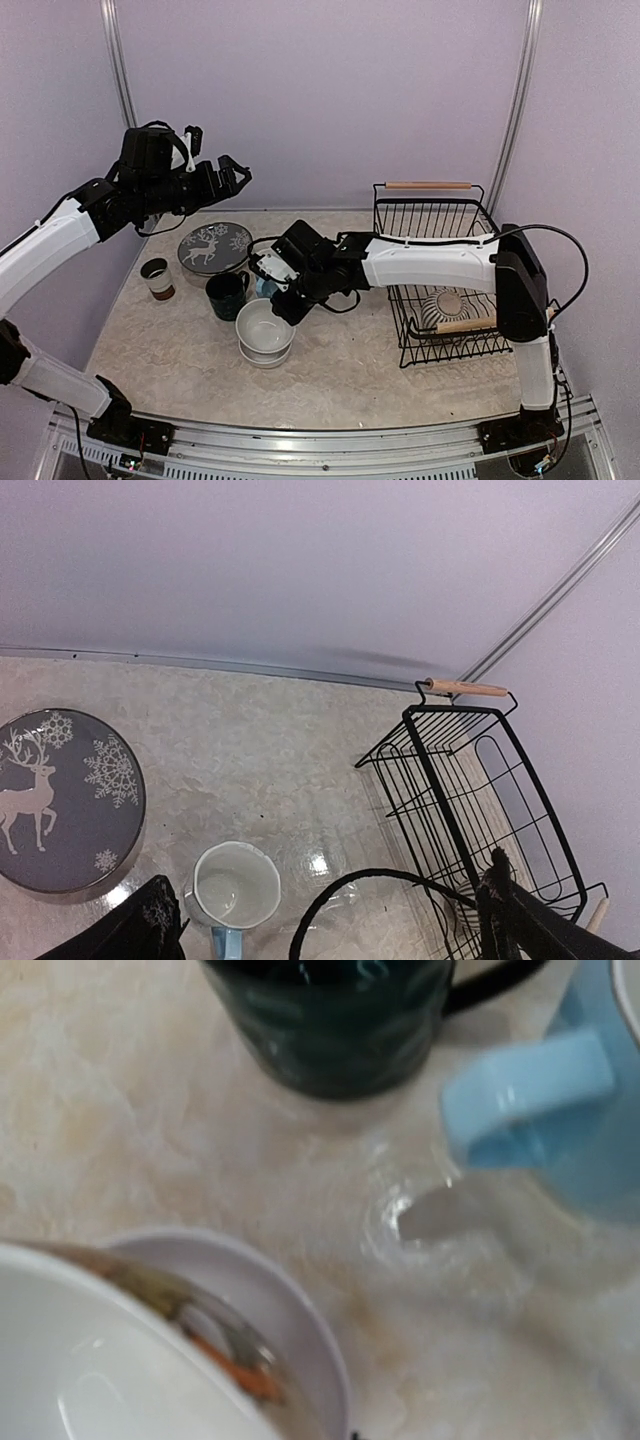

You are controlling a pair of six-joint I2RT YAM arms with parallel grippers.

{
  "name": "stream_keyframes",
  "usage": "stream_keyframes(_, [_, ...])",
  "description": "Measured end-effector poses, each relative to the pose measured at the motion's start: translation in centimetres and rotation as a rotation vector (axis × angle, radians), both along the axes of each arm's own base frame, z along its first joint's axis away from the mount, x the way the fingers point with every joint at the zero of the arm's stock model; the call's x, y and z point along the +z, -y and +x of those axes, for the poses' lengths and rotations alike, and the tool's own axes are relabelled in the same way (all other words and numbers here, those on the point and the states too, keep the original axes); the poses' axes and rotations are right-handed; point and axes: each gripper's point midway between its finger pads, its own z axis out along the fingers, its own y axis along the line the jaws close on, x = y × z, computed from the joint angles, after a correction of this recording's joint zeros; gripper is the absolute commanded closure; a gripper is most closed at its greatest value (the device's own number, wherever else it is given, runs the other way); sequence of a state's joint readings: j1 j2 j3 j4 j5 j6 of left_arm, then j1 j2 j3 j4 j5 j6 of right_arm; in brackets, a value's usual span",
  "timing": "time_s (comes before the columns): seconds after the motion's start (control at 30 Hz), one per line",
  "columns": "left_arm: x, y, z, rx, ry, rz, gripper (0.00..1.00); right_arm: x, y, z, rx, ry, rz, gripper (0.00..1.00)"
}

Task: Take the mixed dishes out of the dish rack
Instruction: Place the bowl in the bowl.

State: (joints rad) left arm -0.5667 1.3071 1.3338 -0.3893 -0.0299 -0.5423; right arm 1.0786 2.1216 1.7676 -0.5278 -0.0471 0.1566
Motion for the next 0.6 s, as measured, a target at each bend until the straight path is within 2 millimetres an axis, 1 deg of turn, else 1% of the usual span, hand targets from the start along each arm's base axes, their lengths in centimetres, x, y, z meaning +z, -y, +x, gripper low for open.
stream_keyframes(0.1, [0.0,0.0,0.0,-0.001,-0.001,0.000,0.01,-0.3,-0.4,0.3,-0.002,0.000,0.000,1.00])
stream_keyframes(0.33, [-0.1,0.1,0.0,-0.003,-0.003,0.000,0.01,-1.6,-0.2,0.3,-0.004,-0.013,-0.033,1.00])
stream_keyframes(0.53, [-0.3,0.1,0.2,-0.001,-0.007,0.002,0.01,-1.7,-0.3,0.5,-0.008,-0.010,-0.046,0.82])
stream_keyframes(0.6, [-0.4,0.0,0.2,0.000,-0.009,0.003,0.01,-1.5,-0.5,0.5,-0.006,-0.008,-0.040,0.78])
